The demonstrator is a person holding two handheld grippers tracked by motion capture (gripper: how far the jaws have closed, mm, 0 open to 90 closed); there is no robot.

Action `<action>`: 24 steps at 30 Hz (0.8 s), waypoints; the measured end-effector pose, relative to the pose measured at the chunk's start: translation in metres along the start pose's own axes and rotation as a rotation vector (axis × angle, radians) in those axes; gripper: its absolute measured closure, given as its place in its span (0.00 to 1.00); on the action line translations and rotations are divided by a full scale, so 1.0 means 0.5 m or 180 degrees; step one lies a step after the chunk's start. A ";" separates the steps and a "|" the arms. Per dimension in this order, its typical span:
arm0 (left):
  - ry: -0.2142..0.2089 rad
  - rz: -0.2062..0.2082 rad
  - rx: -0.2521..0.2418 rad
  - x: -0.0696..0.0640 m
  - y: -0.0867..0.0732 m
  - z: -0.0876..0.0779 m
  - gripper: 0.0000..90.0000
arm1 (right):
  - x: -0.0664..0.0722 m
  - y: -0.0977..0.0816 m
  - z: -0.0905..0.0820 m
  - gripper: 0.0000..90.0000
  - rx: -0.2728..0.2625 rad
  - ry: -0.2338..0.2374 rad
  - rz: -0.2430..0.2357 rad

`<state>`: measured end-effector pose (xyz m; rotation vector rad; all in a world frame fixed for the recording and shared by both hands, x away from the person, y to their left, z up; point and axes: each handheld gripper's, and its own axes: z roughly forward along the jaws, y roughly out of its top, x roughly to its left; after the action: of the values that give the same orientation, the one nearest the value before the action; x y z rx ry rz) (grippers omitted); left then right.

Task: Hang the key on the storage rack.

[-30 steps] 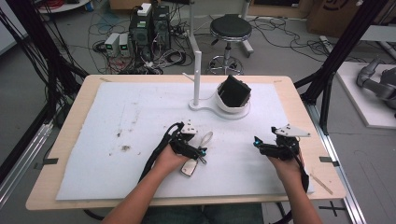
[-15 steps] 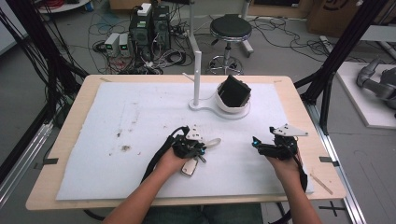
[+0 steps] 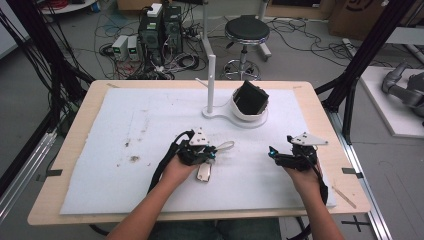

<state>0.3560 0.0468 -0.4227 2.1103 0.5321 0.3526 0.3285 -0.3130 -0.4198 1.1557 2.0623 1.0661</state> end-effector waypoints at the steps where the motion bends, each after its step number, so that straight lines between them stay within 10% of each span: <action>1: 0.0015 -0.0022 -0.0057 0.002 0.003 -0.008 0.90 | 0.001 0.001 0.001 0.22 -0.0005 -0.0001 -0.0002; 24: 0.0711 -0.0339 -0.0851 0.088 0.081 -0.151 0.90 | 0.009 0.015 0.017 0.22 -0.0025 0.0075 -0.0017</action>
<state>0.3707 0.1023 -0.3452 1.7883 0.6847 0.5701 0.3360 -0.3033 -0.4184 1.1384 2.0761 1.0892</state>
